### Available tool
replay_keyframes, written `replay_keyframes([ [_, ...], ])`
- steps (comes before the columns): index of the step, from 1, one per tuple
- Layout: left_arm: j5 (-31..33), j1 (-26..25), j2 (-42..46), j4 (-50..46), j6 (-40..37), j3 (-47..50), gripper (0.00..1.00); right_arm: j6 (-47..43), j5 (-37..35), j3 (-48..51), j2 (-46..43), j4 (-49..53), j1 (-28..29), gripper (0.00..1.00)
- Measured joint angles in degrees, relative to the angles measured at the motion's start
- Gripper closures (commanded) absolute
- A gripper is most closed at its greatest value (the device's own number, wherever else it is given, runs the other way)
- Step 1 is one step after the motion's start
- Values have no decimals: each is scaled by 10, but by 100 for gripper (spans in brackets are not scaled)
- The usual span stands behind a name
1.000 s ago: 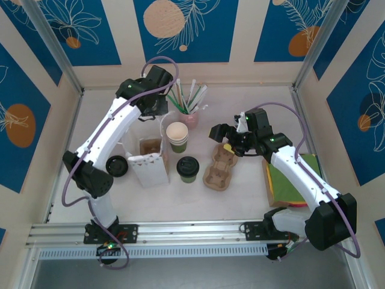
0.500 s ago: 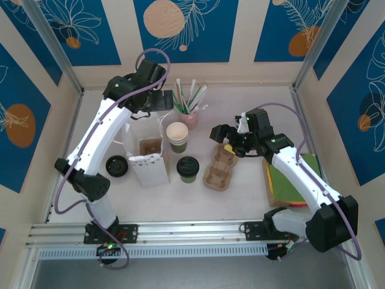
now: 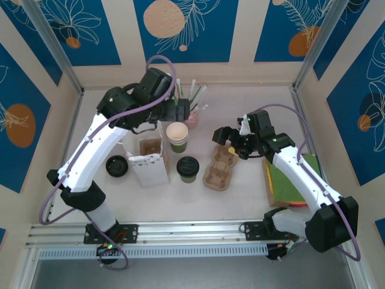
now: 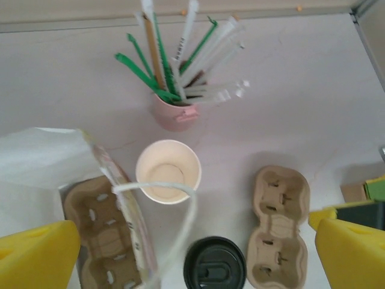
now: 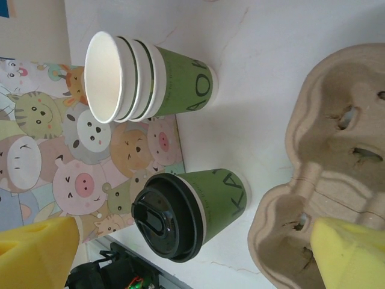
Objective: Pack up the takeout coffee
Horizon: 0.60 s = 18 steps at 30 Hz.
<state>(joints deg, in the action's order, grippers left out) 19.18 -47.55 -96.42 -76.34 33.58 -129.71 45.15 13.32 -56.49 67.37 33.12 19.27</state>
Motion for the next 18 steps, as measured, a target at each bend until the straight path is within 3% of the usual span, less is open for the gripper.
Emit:
replay_keyframes([
  [10, -7, -89, -49, -2, 54, 19, 0, -23, -14, 16, -105, 62, -69, 1],
  [18, -42, -112, -69, 17, 108, 100, 4, -39, -7, 65, -167, 108, -122, 1],
])
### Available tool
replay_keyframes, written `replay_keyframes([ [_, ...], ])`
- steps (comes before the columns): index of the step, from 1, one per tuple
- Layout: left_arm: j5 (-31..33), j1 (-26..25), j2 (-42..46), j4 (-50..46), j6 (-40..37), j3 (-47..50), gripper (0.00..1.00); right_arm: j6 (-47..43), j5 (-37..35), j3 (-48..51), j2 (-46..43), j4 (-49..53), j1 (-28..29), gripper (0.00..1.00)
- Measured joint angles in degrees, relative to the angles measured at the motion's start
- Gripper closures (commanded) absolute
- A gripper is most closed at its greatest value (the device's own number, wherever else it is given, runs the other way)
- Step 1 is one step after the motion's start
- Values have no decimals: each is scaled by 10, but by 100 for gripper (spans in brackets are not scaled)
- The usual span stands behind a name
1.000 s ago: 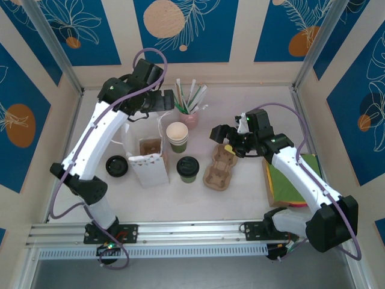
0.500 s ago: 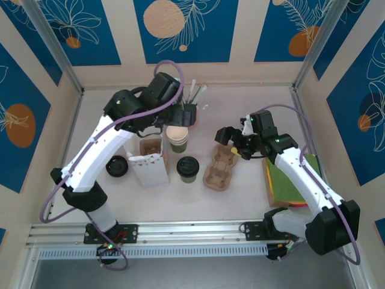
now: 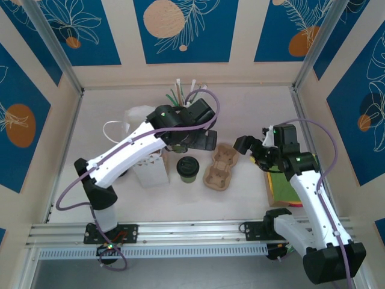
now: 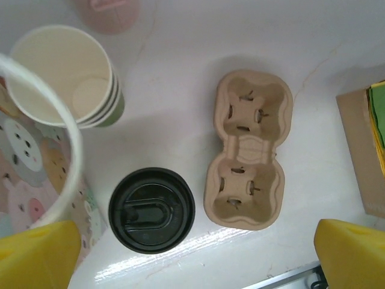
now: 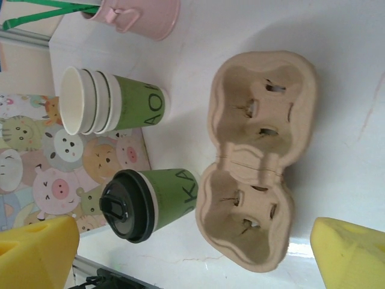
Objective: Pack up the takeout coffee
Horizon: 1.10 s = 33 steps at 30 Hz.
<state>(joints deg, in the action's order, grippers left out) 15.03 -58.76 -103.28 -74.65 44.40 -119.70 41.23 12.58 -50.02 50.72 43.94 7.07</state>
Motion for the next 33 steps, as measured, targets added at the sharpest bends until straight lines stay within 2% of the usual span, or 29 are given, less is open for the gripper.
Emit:
replay_keyframes([
  [6, -16, -7, -35, 0, 19, 0, 6, -9, 14, 21, -23, 13, -21, 1],
  [14, -15, -19, -83, -24, 22, -14, 6, -14, 20, 30, -33, 19, -23, 1],
  [21, -15, -23, -88, -38, 23, -28, 7, -14, 25, 30, -33, 19, -24, 1],
  [33, -31, 3, -65, -8, 33, 127, 10, -19, 70, 39, -32, -1, -22, 1],
])
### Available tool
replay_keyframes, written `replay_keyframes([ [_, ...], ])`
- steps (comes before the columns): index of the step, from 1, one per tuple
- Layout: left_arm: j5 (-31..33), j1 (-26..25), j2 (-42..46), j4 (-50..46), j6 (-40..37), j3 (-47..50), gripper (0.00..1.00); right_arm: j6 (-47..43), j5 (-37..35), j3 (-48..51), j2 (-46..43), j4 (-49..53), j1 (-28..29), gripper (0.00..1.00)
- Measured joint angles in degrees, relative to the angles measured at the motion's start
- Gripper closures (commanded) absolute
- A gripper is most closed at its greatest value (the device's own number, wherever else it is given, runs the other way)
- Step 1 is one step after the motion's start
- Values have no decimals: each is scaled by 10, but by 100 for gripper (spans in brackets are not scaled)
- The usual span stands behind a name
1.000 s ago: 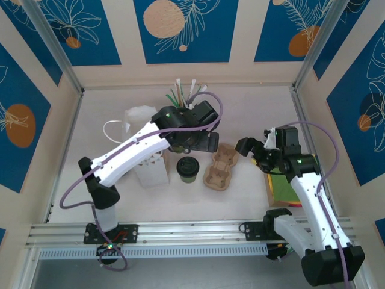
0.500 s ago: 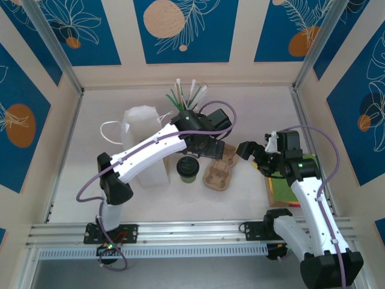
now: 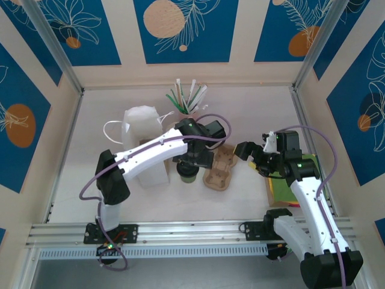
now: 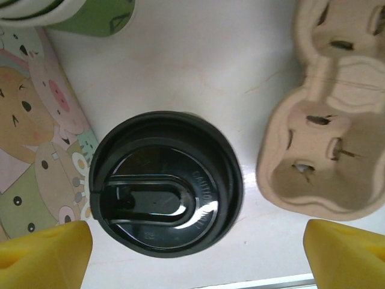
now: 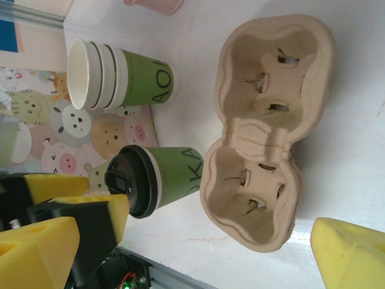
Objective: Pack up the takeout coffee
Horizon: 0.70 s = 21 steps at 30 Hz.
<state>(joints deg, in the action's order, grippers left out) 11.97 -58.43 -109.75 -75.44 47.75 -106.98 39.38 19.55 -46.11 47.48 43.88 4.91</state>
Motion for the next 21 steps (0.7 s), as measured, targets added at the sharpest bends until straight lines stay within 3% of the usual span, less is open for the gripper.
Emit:
replay_keyframes([
  [21, -30, 35, 32, 64, -11, 82, 8, -2, 15, 0, 18, -16, 8, 1],
])
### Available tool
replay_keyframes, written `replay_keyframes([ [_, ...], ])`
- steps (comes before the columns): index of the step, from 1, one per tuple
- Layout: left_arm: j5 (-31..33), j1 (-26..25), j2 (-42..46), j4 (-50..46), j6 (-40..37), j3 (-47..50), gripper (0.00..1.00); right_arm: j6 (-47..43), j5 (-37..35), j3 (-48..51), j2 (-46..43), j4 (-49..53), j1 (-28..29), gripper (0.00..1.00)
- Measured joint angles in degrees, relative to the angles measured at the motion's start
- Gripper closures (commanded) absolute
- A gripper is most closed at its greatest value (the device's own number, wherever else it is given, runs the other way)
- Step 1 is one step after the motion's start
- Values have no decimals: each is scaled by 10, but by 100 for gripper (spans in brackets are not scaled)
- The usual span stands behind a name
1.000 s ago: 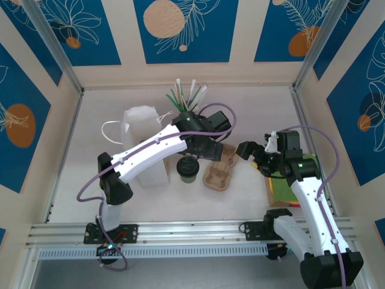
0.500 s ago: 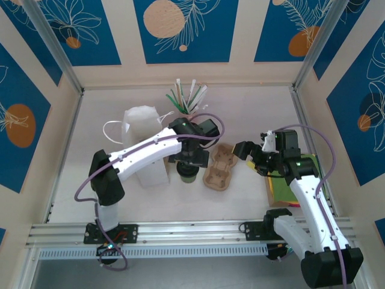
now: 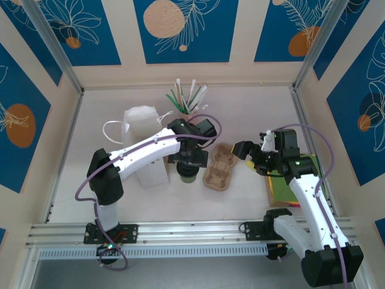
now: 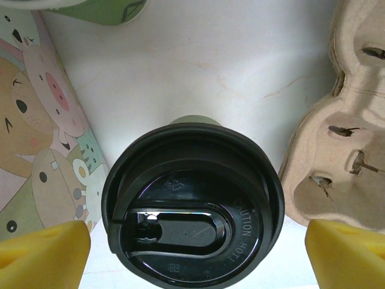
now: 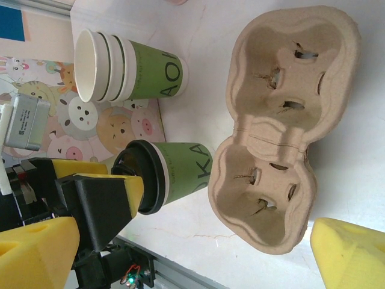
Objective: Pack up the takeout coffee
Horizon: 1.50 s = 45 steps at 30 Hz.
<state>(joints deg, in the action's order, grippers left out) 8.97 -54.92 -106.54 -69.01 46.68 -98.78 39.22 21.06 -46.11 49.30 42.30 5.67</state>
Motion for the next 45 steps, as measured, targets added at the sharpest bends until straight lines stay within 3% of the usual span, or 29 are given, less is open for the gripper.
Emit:
replay_keyframes([
  [14, 0, 2, 0, 8, -187, -14, 8, 0, 0, 0, 1, -5, 3, 1],
  [25, -40, 23, 0, 30, -320, 4, 9, 0, 0, 0, 1, -5, 4, 1],
  [34, -73, 44, 0, 37, -377, 20, 16, 0, 0, 0, 1, -5, 7, 1],
  [45, -82, 47, 0, 34, -398, 22, 14, 0, 20, 0, 15, -12, 24, 1],
])
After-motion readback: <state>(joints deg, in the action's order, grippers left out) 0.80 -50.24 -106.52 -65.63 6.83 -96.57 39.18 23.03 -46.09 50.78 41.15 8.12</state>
